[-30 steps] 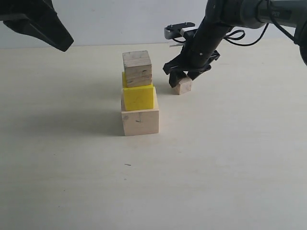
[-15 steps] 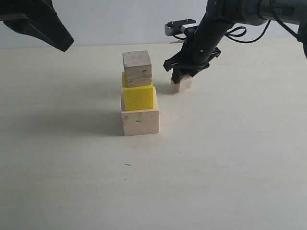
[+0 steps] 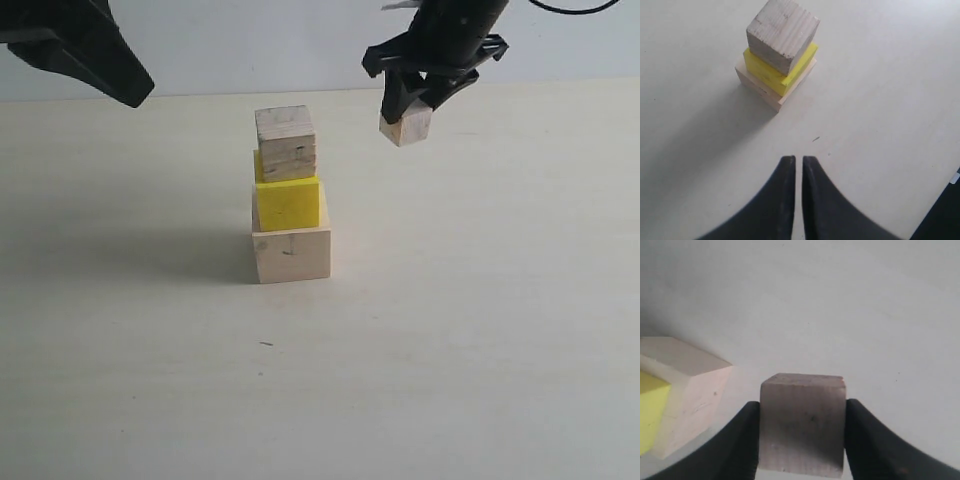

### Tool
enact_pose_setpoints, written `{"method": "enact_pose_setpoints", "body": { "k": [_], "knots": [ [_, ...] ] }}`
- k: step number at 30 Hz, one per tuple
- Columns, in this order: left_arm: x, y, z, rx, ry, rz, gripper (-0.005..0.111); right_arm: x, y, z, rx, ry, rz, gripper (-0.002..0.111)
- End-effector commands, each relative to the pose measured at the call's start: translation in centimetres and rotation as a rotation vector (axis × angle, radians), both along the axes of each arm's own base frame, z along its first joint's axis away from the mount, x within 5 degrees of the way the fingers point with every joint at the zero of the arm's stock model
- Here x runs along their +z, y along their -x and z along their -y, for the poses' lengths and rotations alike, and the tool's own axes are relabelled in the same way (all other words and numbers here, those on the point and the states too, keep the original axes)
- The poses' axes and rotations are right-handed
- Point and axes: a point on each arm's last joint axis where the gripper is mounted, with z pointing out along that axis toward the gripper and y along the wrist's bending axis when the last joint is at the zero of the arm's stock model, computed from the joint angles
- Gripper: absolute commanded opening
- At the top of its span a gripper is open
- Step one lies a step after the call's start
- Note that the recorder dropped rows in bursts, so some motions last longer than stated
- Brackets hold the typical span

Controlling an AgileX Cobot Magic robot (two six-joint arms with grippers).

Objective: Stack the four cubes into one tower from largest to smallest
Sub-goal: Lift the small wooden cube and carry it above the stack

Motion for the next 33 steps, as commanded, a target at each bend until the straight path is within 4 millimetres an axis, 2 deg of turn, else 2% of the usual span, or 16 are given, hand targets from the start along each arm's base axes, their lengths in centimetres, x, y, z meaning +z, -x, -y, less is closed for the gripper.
{"method": "enact_pose_setpoints", "body": {
  "k": [1, 6, 10, 14, 18, 23, 28, 29, 31, 33],
  "knots": [
    [0.2, 0.2, -0.1, -0.003, 0.009, 0.007, 0.008, 3.4, 1.2, -0.2, -0.042, -0.087, 0.020, 0.000],
    [0.1, 0.1, -0.3, 0.001, -0.010, 0.014, 0.008, 6.5, 2.8, -1.5, -0.021, -0.170, 0.060, 0.000],
    [-0.1, -0.4, -1.0, 0.060, -0.089, 0.045, 0.008, 8.6, 4.2, -2.5, 0.006, -0.193, 0.097, 0.000],
    [-0.2, -1.3, -2.4, 0.167, -0.205, 0.113, 0.008, 9.5, 5.1, -3.4, 0.035, -0.202, 0.114, 0.000],
    [-1.4, -1.7, -3.7, 0.215, -0.208, 0.076, 0.008, 9.7, 5.6, -4.2, 0.056, -0.207, 0.113, 0.000],
    [-4.0, -2.5, -6.8, 0.333, -0.192, 0.026, 0.008, 10.1, 6.0, -4.5, 0.060, -0.235, 0.109, 0.000],
    [-4.7, -3.2, -10.0, 0.438, -0.119, 0.027, 0.008, 11.3, 6.8, -4.2, 0.056, -0.248, 0.128, 0.000],
    [-4.9, -3.5, -11.5, 0.500, -0.084, 0.021, 0.008, 11.8, 7.1, -4.4, 0.061, -0.266, 0.130, 0.000],
    [-5.1, -3.8, -13.1, 0.572, -0.029, -0.016, 0.008, 12.3, 8.1, -5.2, 0.084, -0.259, 0.142, 0.000],
    [-5.2, -4.0, -13.2, 0.580, -0.004, -0.020, 0.008, 12.5, 9.3, -6.9, 0.104, -0.232, 0.143, 0.000]
  ]
}}
